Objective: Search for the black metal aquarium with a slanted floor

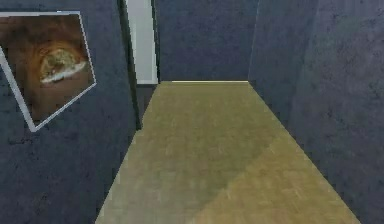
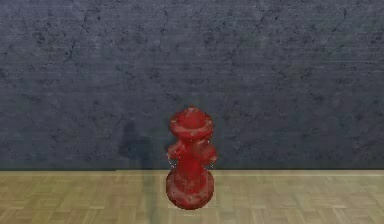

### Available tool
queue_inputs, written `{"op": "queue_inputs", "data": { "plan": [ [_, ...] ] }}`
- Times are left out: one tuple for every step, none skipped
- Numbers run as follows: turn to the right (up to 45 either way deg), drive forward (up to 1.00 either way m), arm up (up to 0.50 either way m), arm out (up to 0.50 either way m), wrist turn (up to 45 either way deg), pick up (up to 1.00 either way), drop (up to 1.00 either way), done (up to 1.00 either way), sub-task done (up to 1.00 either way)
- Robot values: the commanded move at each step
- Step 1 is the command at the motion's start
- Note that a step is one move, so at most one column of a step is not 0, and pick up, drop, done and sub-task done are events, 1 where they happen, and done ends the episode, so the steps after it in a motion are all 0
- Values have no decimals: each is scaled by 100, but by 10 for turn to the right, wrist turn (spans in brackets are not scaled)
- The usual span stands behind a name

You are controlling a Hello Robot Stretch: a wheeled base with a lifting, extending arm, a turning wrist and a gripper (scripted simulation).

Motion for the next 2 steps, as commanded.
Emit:
{"op": "queue_inputs", "data": {
  "plan": [
    [0, 100, 0, 0, 0, 0, 0, 0, 0],
    [-30, 0, 0, 0, 0, 0, 0, 0, 0]
  ]
}}
